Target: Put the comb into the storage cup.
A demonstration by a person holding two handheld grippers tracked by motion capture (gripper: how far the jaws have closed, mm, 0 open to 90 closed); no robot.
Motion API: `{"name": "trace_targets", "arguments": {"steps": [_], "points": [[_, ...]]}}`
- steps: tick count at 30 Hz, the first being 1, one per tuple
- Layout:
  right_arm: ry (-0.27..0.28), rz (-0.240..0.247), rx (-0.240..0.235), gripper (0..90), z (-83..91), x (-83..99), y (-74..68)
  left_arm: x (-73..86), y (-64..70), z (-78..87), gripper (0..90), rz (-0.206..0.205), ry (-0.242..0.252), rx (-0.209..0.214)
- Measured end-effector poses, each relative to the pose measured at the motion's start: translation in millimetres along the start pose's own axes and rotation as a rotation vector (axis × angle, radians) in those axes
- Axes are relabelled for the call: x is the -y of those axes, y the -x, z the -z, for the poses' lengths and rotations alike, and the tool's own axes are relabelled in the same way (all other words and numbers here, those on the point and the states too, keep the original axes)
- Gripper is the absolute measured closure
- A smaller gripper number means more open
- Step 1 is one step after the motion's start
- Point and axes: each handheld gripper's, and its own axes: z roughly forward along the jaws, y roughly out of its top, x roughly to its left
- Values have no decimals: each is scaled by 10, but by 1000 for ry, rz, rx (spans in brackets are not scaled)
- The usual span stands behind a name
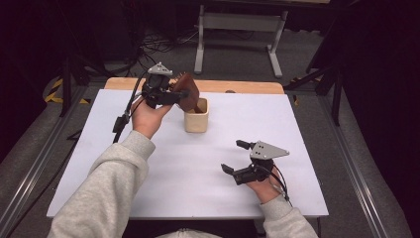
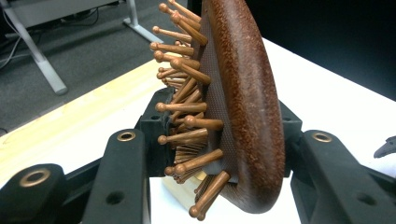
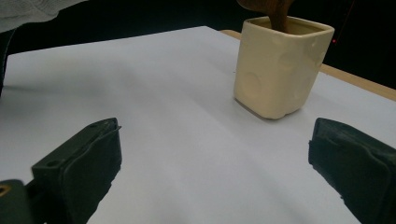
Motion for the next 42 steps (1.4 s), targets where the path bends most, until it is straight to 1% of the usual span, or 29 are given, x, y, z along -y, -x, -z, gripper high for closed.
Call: {"name": "trace_targets", "arguments": {"steps": [2, 5, 6, 8, 12, 18, 19, 20, 23, 24, 25, 26, 27, 28, 29, 31, 32, 33, 34, 35, 36, 38, 39, 41, 42], "points": [[-1, 0, -2, 29, -3, 1, -2, 1, -7, -9, 550, -2, -3, -4], [-2, 1, -3, 30, -3, 1, -6, 6, -12, -39, 548, 14, -15, -5], [-1, 1, -3, 30, -4, 2, -5, 6, -17, -44, 548, 7, -16, -10], [-2, 0, -3, 29, -3, 3, -6, 10, -19, -57, 547, 15, -23, -5], [-1, 1, -3, 30, -3, 4, -7, 16, -22, -82, 543, 22, -33, -8], [-4, 0, -5, 29, -6, 7, -8, 21, -48, -92, 520, 39, -34, -7], [-3, 1, -5, 30, -6, 7, -7, 23, -58, -93, 520, 41, -32, -14], [-2, 0, -7, 30, -6, 8, -7, 26, -59, -93, 507, 57, -34, -21], [-3, -1, -8, 29, -6, 8, -10, 37, -87, -97, 434, 49, -29, -38], [-3, 0, -8, 29, -5, 8, -10, 42, -91, -97, 409, 39, -28, -46], [-3, 0, -8, 29, -5, 8, -10, 42, -91, -97, 376, 39, -28, -46], [-2, -1, -8, 30, -4, 8, -10, 52, -94, -100, 376, 39, -19, -50], [-3, -2, -8, 30, -4, 8, -7, 56, -99, -100, 268, 31, -16, -64], [-3, -2, -8, 29, -4, 8, -6, 67, -117, -104, 219, 19, -24, -82], [-3, -2, -9, 30, -5, 8, -7, 77, -130, -103, 193, 12, -29, -88], [-1, -2, -9, 29, -5, 8, -8, 89, -138, -101, 137, 12, -27, -91], [-3, -2, -9, 30, -5, 8, -6, 95, -146, -92, 96, 7, -30, -105], [-3, -2, -9, 30, -5, 8, -6, 97, -142, -83, 96, 7, -33, -115], [-3, -4, -8, 30, -3, 8, -3, 98, -145, -65, 37, -7, -37, -127], [-2, -4, -8, 29, -1, 7, -2, 110, -132, -23, 29, -17, -27, -136], [-2, -4, -8, 29, -1, 7, -2, 110, -132, -23, 16, -17, -27, -136], [2, -2, -6, 29, 4, 4, 0, 129, -131, 71, 3, -37, 0, -140], [2, -2, -6, 29, 4, 4, 0, 129, -131, 71, 2, -37, 0, -140], [3, 0, -2, 29, 10, -1, 5, 138, -140, 150, 2, -42, 18, -127], [4, -2, -2, 30, 13, -3, 7, 143, -138, 202, 2, -51, 31, -125]]}}
